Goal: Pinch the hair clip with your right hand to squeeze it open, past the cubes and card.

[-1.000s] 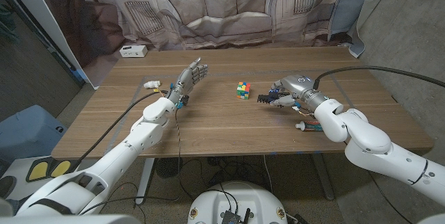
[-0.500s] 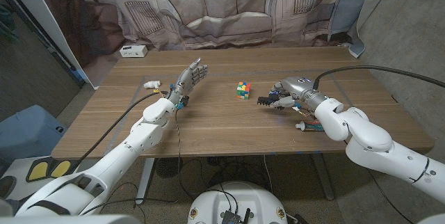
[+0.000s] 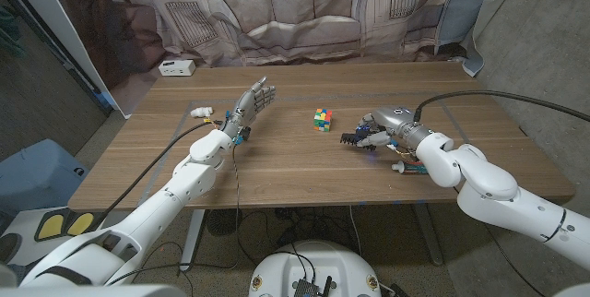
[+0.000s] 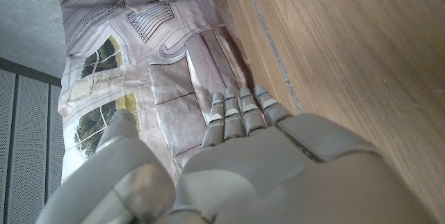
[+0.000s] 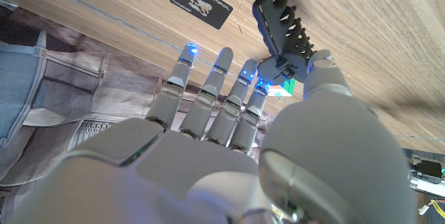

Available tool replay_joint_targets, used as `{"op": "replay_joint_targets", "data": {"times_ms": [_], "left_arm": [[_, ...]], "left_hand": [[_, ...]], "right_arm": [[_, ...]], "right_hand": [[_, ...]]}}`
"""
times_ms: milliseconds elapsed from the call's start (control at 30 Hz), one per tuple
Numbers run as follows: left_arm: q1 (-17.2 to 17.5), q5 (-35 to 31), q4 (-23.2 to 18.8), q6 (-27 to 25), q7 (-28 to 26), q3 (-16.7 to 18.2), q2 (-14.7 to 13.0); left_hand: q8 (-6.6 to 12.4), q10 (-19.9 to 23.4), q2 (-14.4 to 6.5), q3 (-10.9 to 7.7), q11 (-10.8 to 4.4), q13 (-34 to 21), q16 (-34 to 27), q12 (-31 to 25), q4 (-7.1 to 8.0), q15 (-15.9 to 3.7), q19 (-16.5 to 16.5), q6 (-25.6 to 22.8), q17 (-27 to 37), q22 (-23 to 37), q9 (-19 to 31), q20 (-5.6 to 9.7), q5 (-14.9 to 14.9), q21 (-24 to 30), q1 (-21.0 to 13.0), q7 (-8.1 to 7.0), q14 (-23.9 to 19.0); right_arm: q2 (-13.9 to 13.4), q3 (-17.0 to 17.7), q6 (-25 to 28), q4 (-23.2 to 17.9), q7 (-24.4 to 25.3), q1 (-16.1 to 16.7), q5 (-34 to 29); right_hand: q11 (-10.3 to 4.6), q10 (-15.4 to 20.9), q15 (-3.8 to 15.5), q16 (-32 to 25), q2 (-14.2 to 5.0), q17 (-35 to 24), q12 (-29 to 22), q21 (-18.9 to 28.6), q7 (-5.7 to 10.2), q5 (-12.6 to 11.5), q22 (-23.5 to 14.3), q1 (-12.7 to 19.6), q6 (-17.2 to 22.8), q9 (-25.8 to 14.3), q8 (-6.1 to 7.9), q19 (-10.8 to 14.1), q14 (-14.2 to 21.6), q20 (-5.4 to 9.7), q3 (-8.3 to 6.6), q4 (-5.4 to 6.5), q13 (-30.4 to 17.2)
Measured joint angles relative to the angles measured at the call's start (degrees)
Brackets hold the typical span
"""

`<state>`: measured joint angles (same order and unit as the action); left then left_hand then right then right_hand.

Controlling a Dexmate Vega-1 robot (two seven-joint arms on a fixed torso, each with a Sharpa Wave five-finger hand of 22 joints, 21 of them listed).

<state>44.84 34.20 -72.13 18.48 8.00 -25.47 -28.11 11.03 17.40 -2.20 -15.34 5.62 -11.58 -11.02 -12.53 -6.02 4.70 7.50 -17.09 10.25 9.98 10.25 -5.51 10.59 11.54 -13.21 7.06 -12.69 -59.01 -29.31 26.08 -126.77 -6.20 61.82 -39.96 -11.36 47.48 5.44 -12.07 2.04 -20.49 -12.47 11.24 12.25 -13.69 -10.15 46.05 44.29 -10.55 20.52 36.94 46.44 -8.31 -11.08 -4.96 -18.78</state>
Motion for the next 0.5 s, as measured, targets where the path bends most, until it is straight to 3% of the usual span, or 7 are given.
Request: {"op": "replay_joint_targets", "data": {"times_ms": [500], "left_arm": [[-0.02,-0.19,-0.34,-0.08,-0.25,-0.04,-0.05]], "left_hand": [[0.00,0.00,-0.29,0.00,0.00,0.00,0.00,0.00,0.00,0.00,0.00,0.00,0.00,0.00,0.00,0.00,0.00,0.00,-0.29,0.00,0.00]], "right_arm": [[0.28,-1.30,-0.13,0.58,0.19,-0.39,0.12]], "right_hand": [[0.00,0.00,-0.11,0.00,-0.31,0.01,0.00,0.00,0.01,0.00,0.00,-0.31,-0.01,0.01,-0.44,0.00,-0.52,0.00,0.00,0.00,0.45]]}}
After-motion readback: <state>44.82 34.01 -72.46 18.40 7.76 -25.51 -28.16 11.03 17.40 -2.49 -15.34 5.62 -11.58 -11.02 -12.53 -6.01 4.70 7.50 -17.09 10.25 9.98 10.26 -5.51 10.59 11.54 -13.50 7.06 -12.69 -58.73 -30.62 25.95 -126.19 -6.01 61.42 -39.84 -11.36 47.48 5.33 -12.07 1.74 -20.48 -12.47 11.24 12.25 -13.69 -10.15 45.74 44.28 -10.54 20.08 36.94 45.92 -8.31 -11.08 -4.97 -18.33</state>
